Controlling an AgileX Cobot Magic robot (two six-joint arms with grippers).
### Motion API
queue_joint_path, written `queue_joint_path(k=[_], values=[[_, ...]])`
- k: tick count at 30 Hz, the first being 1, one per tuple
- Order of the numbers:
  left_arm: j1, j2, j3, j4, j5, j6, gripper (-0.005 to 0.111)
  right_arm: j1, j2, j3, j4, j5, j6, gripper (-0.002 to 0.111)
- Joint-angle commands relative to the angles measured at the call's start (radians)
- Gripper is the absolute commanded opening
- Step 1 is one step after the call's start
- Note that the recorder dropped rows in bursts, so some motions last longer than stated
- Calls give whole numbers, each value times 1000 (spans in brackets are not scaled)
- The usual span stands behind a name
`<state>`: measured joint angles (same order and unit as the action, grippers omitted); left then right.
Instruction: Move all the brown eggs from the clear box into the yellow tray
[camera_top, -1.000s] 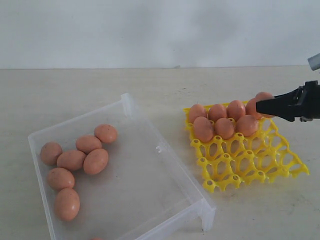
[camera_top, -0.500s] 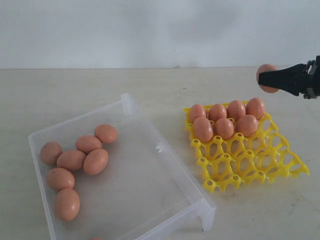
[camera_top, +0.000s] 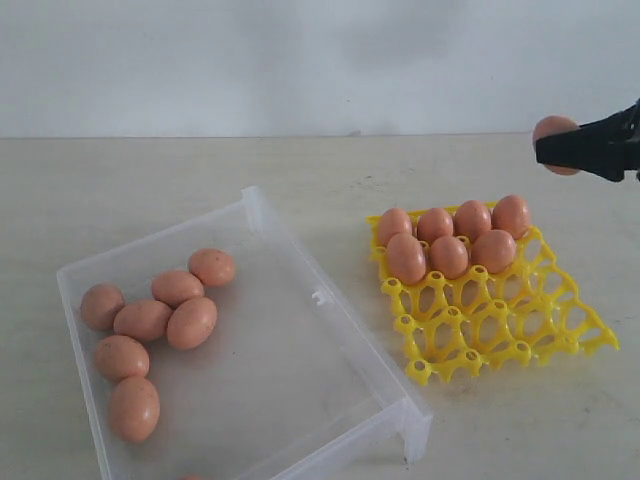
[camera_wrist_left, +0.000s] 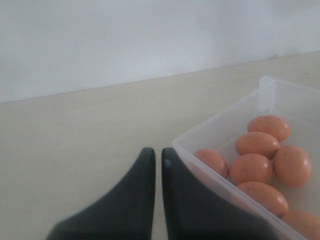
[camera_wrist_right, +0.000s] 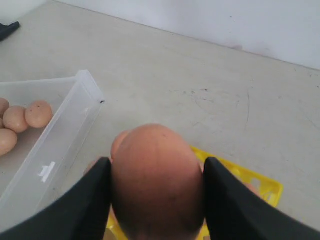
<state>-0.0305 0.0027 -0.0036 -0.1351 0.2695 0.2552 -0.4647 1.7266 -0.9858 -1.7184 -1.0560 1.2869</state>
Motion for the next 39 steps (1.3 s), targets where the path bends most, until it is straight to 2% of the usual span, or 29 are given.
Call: queue_joint_path(k=[1,9,16,20,31,39], values=[[-3,-3,4,-7,-7,-1,4,6,9,-1,5,7,21,0],[-3,-3,4,-7,-7,-1,4,75,152,-1,-1,7,2,0],[-3,-3,4,-7,-7,-1,4,75,194,-1,-3,55,-95,0],[-3,-3,4,-7,-7,-1,4,73,213,-1,-17,118,-93,0],[-3,-3,4,-7,-7,-1,4,15,219,-1,-23,123,-91,0],[-3,-3,4,-7,-7,-1,4,16,243,-1,13,112,-56,2]])
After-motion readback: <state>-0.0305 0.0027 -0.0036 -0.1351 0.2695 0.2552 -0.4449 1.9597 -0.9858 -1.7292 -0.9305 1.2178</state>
